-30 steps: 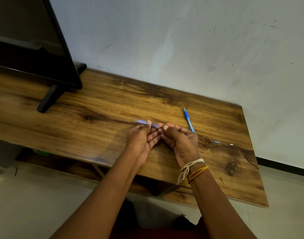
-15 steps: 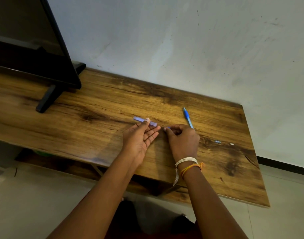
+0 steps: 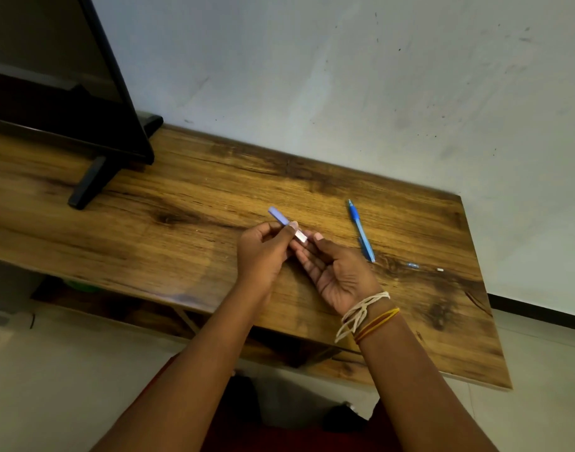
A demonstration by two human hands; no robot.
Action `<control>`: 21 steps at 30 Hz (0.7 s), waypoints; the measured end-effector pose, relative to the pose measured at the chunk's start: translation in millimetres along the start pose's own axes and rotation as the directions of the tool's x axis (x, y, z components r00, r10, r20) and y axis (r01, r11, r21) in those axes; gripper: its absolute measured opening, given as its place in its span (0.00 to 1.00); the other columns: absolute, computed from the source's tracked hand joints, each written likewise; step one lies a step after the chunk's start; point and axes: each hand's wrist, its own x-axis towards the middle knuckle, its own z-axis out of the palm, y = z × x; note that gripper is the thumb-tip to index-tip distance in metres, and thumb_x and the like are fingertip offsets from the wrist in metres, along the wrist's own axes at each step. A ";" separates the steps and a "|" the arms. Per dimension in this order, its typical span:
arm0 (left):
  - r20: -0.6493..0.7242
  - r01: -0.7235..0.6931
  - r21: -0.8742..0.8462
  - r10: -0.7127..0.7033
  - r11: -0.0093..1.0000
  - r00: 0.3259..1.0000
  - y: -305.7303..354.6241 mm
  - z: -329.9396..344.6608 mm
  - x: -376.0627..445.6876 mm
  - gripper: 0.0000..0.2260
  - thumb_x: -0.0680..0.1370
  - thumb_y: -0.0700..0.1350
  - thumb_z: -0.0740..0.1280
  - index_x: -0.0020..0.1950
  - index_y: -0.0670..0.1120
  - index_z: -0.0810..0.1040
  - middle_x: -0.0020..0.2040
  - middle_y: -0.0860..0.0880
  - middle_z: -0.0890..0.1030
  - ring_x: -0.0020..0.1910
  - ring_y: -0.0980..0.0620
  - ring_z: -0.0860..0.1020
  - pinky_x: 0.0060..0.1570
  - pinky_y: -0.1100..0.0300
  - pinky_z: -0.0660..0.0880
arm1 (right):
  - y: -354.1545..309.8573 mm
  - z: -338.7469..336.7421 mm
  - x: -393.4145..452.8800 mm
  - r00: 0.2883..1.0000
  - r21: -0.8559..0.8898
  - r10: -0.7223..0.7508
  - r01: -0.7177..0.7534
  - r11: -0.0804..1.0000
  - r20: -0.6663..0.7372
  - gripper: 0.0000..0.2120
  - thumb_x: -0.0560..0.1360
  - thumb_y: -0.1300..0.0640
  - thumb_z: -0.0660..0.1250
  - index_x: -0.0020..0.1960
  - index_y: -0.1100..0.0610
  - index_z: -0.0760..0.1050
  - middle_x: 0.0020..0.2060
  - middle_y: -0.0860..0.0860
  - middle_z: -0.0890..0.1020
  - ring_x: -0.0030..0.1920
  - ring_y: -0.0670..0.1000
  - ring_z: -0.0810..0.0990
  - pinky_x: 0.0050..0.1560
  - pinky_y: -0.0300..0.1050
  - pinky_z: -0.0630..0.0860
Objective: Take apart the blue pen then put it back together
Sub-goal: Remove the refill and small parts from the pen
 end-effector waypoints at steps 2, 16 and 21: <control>-0.018 -0.082 0.110 0.084 0.991 0.996 0.6 0.3 -0.7 0.04 0.74 0.41 0.70 0.43 0.41 0.82 0.43 0.39 0.84 0.44 0.44 0.83 0.51 0.45 0.79 | 0.8 -0.1 0.7 1.000 0.008 0.015 -0.015 1.000 -0.009 0.09 0.79 0.65 0.61 0.47 0.68 0.78 0.40 0.61 0.86 0.39 0.53 0.87 0.42 0.42 0.83; -0.015 0.101 -0.161 -0.105 0.982 0.994 -1.4 -2.2 2.5 0.08 0.74 0.40 0.70 0.51 0.37 0.80 0.44 0.41 0.84 0.42 0.50 0.84 0.41 0.60 0.81 | 2.7 -1.7 3.6 0.997 -0.116 -0.071 0.069 0.991 -0.011 0.10 0.76 0.74 0.61 0.51 0.67 0.79 0.46 0.63 0.85 0.43 0.53 0.86 0.40 0.39 0.83; 0.019 0.170 -0.268 -0.171 0.948 0.985 2.6 -1.7 2.9 0.03 0.75 0.40 0.69 0.45 0.40 0.80 0.37 0.46 0.85 0.36 0.53 0.83 0.35 0.62 0.79 | 6.3 1.1 2.4 0.979 -0.220 -0.202 0.190 0.957 -0.035 0.07 0.75 0.71 0.64 0.49 0.66 0.80 0.44 0.62 0.85 0.40 0.51 0.86 0.40 0.40 0.83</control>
